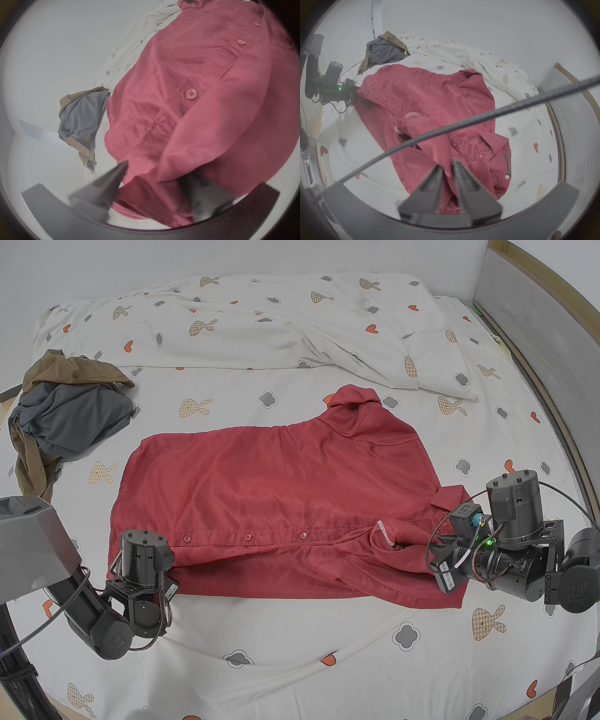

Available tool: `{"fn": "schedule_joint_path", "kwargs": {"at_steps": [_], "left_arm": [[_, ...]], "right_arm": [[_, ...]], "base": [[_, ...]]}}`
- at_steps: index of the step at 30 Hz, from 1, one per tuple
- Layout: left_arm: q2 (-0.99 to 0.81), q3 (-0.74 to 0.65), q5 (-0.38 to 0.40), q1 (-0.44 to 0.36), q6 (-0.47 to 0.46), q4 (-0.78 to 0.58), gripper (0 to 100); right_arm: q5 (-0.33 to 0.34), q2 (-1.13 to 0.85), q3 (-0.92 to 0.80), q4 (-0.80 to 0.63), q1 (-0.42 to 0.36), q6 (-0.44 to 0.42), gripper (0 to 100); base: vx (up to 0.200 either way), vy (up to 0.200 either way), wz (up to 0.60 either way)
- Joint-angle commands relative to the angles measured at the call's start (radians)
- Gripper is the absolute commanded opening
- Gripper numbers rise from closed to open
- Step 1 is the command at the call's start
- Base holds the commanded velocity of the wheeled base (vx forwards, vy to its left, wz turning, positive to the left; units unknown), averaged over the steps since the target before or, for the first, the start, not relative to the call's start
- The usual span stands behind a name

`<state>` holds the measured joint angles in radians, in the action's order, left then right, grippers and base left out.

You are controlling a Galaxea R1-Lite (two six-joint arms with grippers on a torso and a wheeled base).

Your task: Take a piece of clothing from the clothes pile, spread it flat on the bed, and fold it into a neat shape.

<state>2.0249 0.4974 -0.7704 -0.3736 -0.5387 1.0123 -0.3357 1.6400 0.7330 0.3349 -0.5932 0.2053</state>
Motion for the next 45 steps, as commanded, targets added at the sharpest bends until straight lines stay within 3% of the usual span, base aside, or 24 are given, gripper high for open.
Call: {"fn": "schedule_joint_path", "kwargs": {"at_steps": [1, 11, 18, 24, 28, 30, 32, 40, 45], "left_arm": [[0.001, 0.007, 0.000, -0.002, 0.000, 0.003, 100], [-0.115, -0.030, 0.000, 0.028, 0.002, 0.063, 100], [-0.221, -0.105, 0.000, 0.064, 0.003, 0.065, 100], [-0.239, -0.138, 0.000, 0.191, 0.006, 0.069, 100], [-0.207, -0.129, 0.011, 0.259, 0.010, 0.114, 100], [-0.206, -0.129, 0.013, 0.259, 0.010, 0.118, 100], [-0.150, -0.137, 0.080, 0.256, 0.011, 0.246, 100], [-0.078, -0.142, 0.086, 0.179, 0.011, 0.322, 100], [-0.084, -0.140, 0.086, 0.160, 0.017, 0.322, 100]], "right_arm": [[0.001, 0.024, 0.013, 0.041, 0.001, 0.000, 100], [0.007, 0.017, 0.022, 0.104, 0.042, 0.000, 100], [0.009, -0.029, -0.073, 0.107, 0.035, -0.007, 100], [0.009, -0.152, -0.176, 0.107, 0.019, -0.012, 100], [0.006, -0.259, -0.247, 0.107, -0.042, -0.014, 100], [0.006, -0.264, -0.250, 0.107, -0.043, -0.014, 100], [0.001, -0.327, -0.291, 0.107, -0.094, -0.011, 100], [0.018, -0.289, -0.307, 0.107, -0.092, -0.015, 100], [0.110, -0.157, -0.277, 0.118, -0.039, -0.078, 100]], "base": [[0.000, 0.000, 0.00], [0.000, 0.000, 0.00], [0.000, 0.000, 0.00], [0.000, 0.000, 0.00], [0.000, 0.000, 0.00], [0.000, 0.000, 0.00], [0.000, 0.000, 0.00], [0.000, 0.000, 0.00], [0.000, 0.000, 0.00]]}}
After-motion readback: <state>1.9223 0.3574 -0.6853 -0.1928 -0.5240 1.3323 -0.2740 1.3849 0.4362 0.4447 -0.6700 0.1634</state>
